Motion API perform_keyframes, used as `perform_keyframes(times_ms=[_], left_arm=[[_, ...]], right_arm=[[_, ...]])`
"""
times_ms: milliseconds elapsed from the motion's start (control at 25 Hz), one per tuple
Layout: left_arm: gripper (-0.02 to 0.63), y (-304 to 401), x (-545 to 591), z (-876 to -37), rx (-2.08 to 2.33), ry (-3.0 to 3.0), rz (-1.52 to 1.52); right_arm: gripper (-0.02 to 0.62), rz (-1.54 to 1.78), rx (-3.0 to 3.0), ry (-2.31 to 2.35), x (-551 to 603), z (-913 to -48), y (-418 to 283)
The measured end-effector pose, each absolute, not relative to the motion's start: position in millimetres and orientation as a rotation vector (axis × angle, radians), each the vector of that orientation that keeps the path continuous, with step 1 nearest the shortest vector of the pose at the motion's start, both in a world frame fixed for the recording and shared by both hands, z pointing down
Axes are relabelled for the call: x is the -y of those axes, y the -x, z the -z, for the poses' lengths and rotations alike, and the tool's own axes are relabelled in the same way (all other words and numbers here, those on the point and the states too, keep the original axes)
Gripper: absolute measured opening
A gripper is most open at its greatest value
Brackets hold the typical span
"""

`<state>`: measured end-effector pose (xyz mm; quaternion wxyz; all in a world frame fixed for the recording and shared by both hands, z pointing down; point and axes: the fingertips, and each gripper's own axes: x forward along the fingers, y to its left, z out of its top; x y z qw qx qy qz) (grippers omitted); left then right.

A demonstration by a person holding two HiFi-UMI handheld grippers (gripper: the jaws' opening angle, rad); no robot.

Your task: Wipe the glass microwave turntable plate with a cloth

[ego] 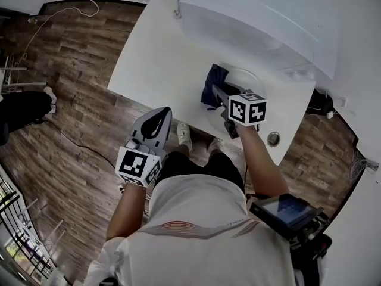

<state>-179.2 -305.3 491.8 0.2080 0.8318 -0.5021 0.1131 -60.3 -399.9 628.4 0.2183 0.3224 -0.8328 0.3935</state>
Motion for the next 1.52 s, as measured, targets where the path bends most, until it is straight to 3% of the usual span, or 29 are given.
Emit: perform_keyframes(times_ms=[280,680,960,1200,1520], left_arm=[[0.011,160,315,-487,1.365,-2.345,-0.312],[0.011,92,324,-488,1.250,-2.409,-0.320],[0.011,66,322,-491,1.211,-2.426,-0.324],[0.010,72,319,-491,1.230,-2.412,-0.327],[0.011,111,314,-493,1.292,-2.371,-0.319]], right_arm=[[0.061,-1.092,2.217,-0.998,403,-633,13],[0.061,-1.089,2.087,-1.198,396,-636,-109],[0.061,-1.068,2.060,-1.231,388,-638,-144],[0.061,-0.989,2.278,-1.223,381,-590,-113],[0.061,-1.044,2.543,-0.920,341,-541,10]])
